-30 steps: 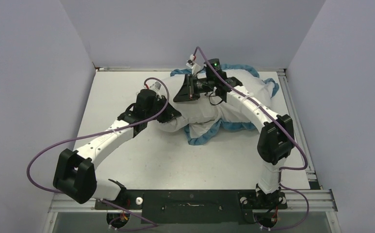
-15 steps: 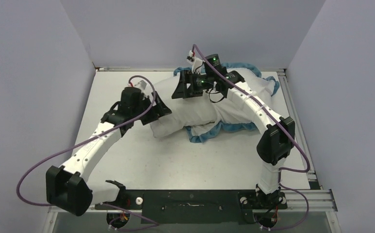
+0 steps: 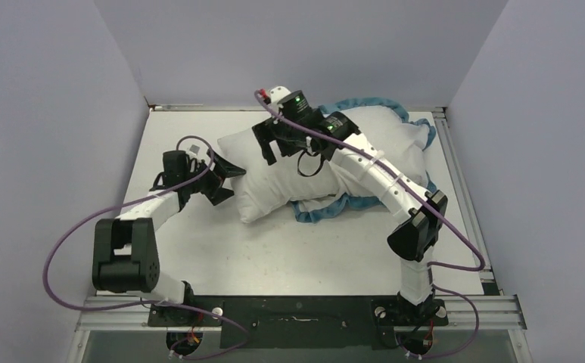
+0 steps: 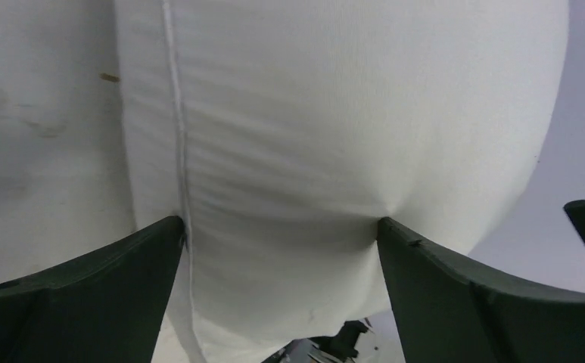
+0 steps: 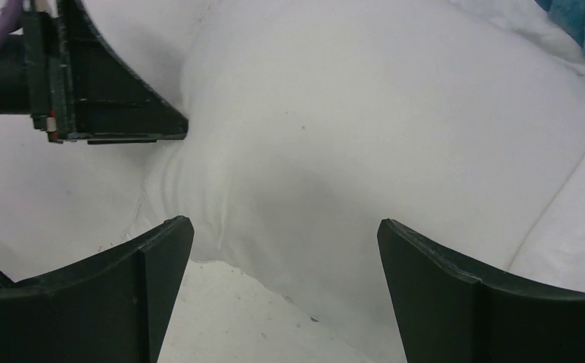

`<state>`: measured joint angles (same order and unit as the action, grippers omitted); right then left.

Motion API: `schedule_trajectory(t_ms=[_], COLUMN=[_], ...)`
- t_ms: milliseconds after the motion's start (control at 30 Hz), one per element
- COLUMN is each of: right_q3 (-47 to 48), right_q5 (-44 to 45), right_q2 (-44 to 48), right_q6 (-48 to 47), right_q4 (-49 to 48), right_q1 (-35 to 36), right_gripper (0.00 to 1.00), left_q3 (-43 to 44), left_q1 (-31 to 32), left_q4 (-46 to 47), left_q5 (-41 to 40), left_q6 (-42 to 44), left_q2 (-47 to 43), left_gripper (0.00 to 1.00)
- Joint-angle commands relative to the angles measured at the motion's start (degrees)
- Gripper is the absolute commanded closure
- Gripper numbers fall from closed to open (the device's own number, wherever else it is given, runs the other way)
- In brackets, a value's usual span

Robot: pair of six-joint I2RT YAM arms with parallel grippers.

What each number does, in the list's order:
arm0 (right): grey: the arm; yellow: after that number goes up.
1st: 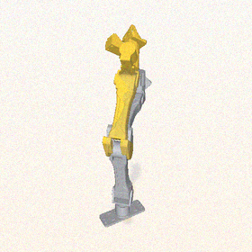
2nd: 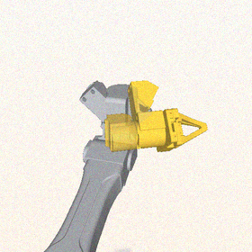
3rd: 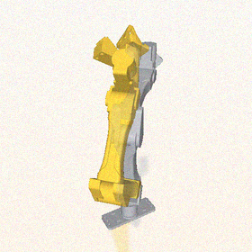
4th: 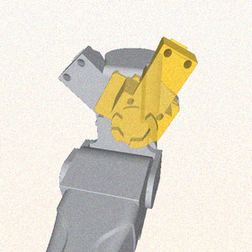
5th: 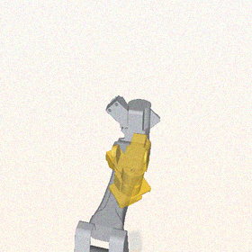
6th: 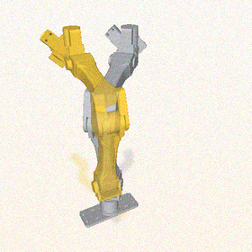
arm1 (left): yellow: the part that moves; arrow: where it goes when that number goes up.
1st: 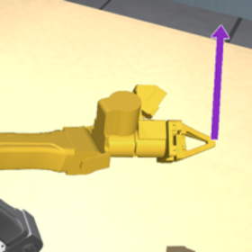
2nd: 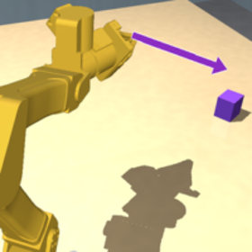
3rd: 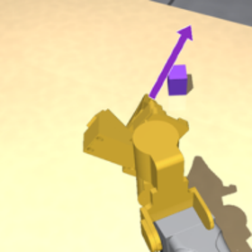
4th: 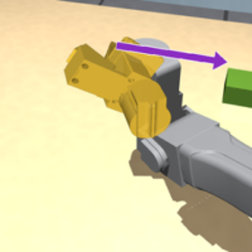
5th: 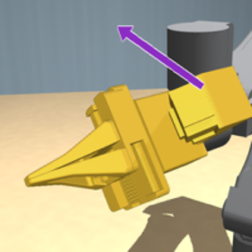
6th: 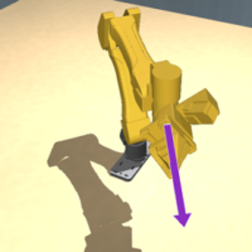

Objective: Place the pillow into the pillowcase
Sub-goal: Stuff the pillow into the pillowcase.

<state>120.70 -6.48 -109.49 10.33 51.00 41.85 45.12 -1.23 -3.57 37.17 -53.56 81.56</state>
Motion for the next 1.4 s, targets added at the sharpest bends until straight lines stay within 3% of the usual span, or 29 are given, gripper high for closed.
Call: schedule_trajectory(t_ms=[0,100,233,367,467,500,667,700,767,800,933,1067,1100,1233,1367], right_q3=[1.7,0.0,-2.9,-9.7,-11.6,-11.4,-10.9,-10.8,-10.0,-9.4,-6.8,-3.4,-3.5,-5.8,-5.7], right_q5=[15.6,19.7,21.6,25.4,30.7,31.1,27.5,26.8,24.4,22.0,10.1,-0.2,-2.9,-12.0,-18.5], right_q2=[-1.9,-2.8,-4.0,-3.8,-4.6,-4.9,-3.7,-3.3,-2.7,-2.4,-1.0,0.1,0.7,3.5,4.8], right_q6=[-5.6,-6.0,-5.6,-5.3,-5.3,-5.5,-4.9,-4.7,-4.3,-3.4,3.1,7.9,9.8,17.2,21.5], right_q4=[2.9,2.1,0.4,-4.2,-5.4,-5.3,-5.7,-5.6,-5.0,-4.5,-4.3,-4.7,-5.6,-10.7,-13.7], right_q1=[7.0,10.6,12.6,13.0,12.8,12.5,8.1,7.3,5.6,4.3,-2.1,-7.6,-9.2,-15.3,-19.0], right_gripper=[0.1,0.1,0.1,0.1,0.07,0.05,0.89,0.94,0.95,0.95,0.95,0.95,0.95,0.95,0.95], left_q3=[0.6,0.9,0.4,-2.1,-2.2,-2.2,-1.5,-1.3,-0.1,0.6,5.7,10.3,9.5,0.8,-4.6], left_q1=[4.8,7.5,9.9,11.1,12.0,12.2,11.6,11.1,9.5,7.9,2.3,-2.4,-2.8,-1.8,6.9], left_q4=[31.2,40.7,42.6,46.3,48.2,48.4,49.8,49.6,47.9,45.4,23.5,-5.7,-8.4,-8.6,0.1], left_q5=[10.4,10.4,7.8,5.0,4.5,4.2,3.6,3.6,3.8,3.8,3.4,-2.9,-3.7,-4.9,-5.4], left_q6=[-14.7,-22.7,-26.5,-31.8,-34.4,-34.9,-36.6,-36.6,-35.3,-33.6,-20.1,-4.3,-2.9,-5.6,-9.8], left_q2=[5.6,6.2,3.0,-1.0,-2.1,-2.3,-3.1,-3.3,-4.4,-5.3,-10.5,-14.0,-14.1,-13.8,-8.9], left_gripper=[0.11,0.36,0.72,0.93,1.0,1.0,0.96,0.87,0.54,0.43,0.2,0.12,0.12,0.13,0.13])
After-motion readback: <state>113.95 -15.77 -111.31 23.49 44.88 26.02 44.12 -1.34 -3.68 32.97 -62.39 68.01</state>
